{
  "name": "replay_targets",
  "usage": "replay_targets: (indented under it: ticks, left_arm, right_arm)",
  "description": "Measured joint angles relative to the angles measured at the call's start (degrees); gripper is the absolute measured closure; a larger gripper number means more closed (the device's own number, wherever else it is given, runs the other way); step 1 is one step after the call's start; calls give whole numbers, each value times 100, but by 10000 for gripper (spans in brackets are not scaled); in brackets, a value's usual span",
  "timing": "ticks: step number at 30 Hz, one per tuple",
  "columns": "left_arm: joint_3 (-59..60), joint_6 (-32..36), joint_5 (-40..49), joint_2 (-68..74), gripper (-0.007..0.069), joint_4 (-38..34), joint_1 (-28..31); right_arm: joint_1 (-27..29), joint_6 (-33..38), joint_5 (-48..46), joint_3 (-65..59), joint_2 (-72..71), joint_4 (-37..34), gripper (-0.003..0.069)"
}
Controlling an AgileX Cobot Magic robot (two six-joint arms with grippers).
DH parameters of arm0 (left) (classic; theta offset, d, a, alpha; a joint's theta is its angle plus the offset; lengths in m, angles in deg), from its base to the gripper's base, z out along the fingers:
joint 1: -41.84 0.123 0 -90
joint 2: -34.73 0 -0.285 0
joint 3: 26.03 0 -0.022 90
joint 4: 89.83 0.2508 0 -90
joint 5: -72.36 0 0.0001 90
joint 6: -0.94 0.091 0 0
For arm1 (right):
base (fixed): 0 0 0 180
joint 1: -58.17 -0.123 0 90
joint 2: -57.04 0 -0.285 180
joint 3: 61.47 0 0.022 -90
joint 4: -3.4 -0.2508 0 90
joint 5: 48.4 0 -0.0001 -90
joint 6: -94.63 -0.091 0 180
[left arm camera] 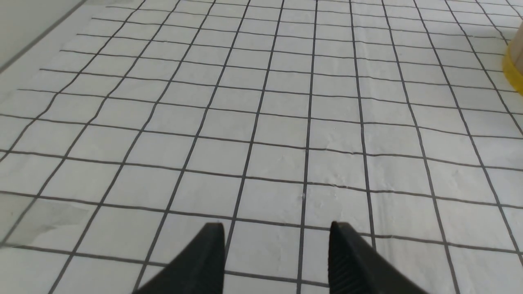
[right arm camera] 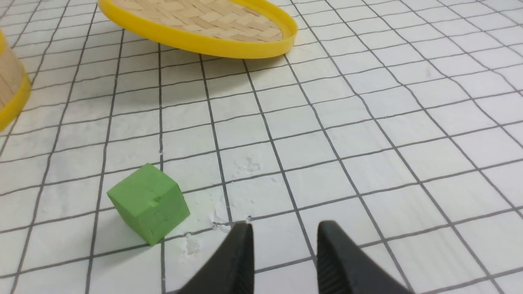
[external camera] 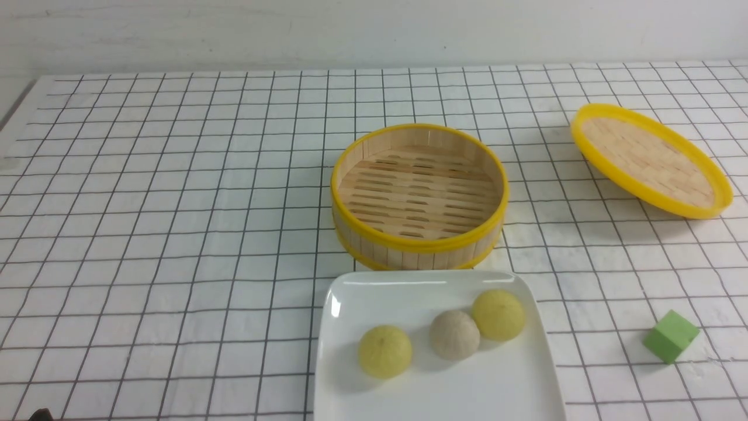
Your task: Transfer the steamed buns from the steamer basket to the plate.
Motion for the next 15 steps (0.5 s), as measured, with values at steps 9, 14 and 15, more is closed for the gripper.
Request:
replay_targets:
  ticks: [9,14,15]
  left_arm:
    - [0,0,13,0,254,0,0]
    - [-5,0,17,0,254,0,0]
    - [-5,0,17,0,254,0,0]
  right_arm:
    - [-354,-103,0,0,0,39,419]
    - [-352,-103,0,0,0,58,419]
    - [-352,-103,0,0,0,58,419]
